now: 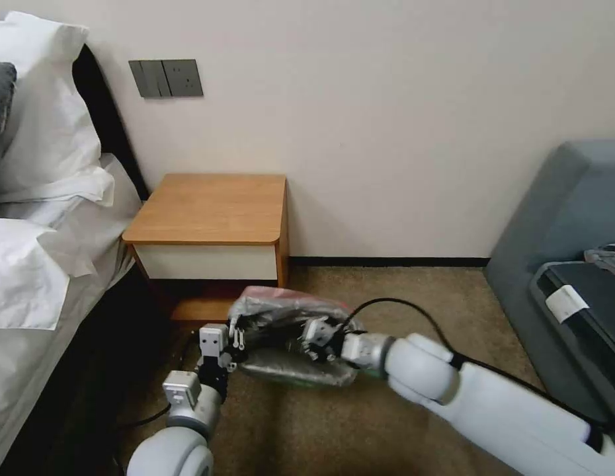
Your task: Pick up the garbage bag from the table and place it over the trash can.
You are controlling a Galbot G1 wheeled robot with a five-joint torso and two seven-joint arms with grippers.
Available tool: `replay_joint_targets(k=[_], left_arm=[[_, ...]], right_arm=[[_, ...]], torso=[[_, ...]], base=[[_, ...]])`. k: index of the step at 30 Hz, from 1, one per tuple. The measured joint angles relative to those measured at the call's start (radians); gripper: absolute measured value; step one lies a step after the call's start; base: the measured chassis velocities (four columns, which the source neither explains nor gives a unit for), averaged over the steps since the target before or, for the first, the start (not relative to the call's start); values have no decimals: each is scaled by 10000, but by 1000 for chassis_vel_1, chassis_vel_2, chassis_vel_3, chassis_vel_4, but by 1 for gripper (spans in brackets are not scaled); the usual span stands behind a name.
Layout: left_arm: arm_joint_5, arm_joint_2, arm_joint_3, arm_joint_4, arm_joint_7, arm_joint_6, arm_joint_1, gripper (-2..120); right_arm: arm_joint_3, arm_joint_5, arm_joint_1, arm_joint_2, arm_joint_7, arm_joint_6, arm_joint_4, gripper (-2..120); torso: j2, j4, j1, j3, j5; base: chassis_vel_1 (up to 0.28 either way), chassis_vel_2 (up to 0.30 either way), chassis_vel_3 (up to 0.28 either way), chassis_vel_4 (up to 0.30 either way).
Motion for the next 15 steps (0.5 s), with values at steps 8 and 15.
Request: replay_joint_targets(k=[8,15], left_arm=[[-1093,77,-47,30,-854,1350,-258,3],[-1017,-72,-82,-66,-1092,2157,215,3]], right_arm=[[2563,1809,-2584,675,2144,399,2136,28],[3406,2523,-2907,1753,2827,1052,2129,50]], torso=[[0,-3,-1,-1,-6],[0,9,0,0,-5]], base=[[0,0,0,0],[0,0,0,0]])
